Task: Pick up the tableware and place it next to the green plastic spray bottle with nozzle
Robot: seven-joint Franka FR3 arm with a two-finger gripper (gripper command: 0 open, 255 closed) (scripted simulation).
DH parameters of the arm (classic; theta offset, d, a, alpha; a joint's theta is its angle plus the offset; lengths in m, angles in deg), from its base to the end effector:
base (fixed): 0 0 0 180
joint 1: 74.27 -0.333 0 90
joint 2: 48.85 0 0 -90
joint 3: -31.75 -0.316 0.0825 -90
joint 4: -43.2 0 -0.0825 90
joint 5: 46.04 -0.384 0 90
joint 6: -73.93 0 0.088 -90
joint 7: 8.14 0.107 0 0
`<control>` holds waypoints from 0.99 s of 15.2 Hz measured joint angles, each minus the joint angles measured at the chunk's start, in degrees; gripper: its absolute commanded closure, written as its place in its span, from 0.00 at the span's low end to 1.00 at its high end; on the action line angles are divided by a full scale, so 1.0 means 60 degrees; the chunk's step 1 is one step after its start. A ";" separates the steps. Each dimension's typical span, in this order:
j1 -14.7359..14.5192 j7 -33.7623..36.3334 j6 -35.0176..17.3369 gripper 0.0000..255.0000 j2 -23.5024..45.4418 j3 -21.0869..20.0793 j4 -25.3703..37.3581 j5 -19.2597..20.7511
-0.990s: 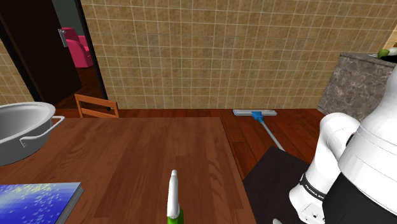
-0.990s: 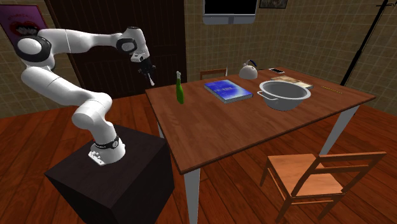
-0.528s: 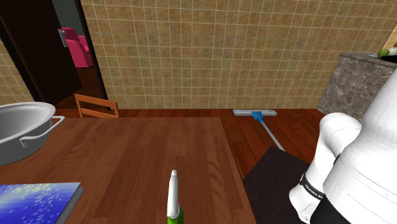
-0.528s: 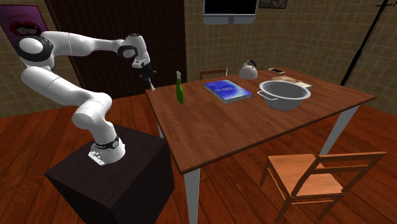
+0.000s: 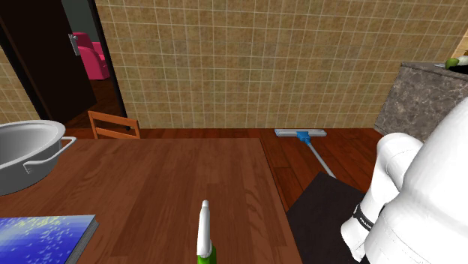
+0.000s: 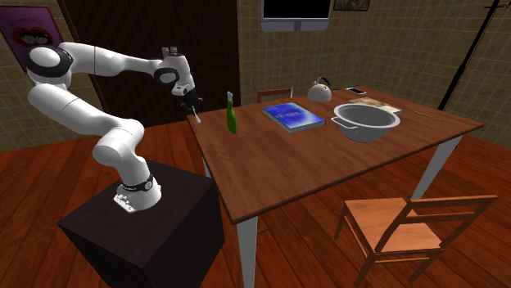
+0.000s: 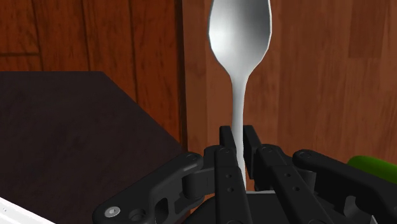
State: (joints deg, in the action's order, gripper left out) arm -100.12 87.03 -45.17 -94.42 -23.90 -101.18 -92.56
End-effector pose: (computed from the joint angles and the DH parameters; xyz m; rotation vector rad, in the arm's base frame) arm 0.0170 0.4165 0.4293 -2.7528 1.0531 0.1177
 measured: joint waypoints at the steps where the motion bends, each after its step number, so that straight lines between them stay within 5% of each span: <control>1: 0.0022 -0.0020 -0.0130 1.00 0.0057 -0.0108 -0.0057 -0.0062; 15: 0.0490 -0.0487 -0.2190 1.00 0.1055 -0.1789 -0.0921 -0.1074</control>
State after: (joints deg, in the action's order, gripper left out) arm -97.18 84.11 -58.31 -88.08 -34.63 -106.71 -99.00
